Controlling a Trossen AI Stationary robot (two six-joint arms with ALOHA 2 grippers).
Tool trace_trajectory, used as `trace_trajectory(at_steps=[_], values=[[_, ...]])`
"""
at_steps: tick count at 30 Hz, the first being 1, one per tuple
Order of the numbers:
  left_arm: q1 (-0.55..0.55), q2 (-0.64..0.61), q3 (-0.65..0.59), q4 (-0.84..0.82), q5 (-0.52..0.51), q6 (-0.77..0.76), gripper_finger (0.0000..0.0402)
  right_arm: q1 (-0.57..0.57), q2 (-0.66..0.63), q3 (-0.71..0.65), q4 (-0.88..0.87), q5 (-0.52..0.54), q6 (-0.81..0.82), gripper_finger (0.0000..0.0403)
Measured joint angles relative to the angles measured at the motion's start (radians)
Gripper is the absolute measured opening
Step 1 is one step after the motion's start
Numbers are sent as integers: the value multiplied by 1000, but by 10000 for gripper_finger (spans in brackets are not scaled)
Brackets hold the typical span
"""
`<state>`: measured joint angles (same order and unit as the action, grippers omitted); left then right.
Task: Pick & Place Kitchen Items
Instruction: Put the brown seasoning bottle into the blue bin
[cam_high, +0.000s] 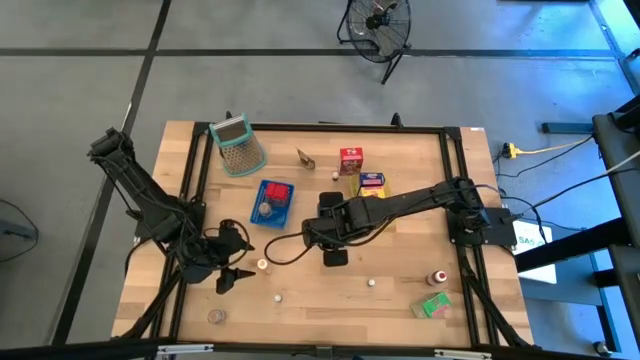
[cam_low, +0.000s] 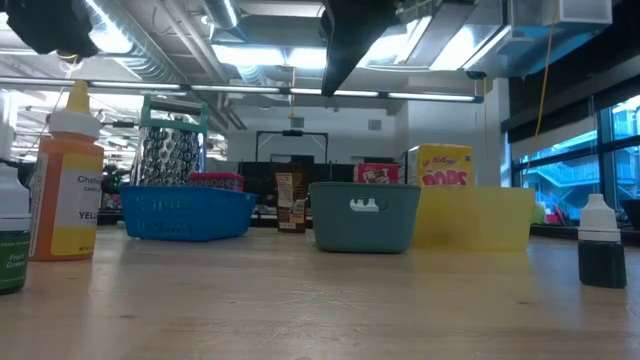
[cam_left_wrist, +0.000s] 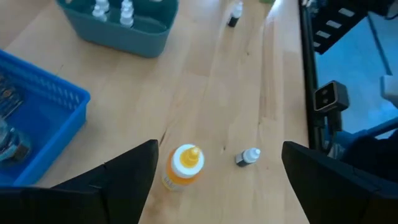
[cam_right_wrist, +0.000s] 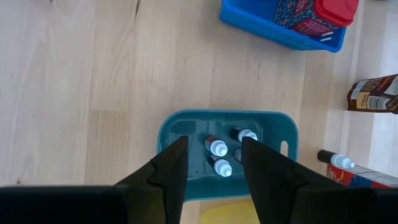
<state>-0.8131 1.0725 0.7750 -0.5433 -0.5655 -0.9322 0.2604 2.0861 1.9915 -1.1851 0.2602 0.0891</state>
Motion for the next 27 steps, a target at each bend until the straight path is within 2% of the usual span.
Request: trace_trajectory(at_steps=[14, 18, 27], values=[[-62, 0, 0, 137, -135, 179, 339, 0, 0, 0, 1, -2, 0, 151], [-79, 0, 0, 153, -150, 302, 339, 0, 0, 0, 1, -2, 0, 151], [-82, 0, 0, 193, -145, 304, 338, 0, 0, 0, 12, -1, 0, 151]])
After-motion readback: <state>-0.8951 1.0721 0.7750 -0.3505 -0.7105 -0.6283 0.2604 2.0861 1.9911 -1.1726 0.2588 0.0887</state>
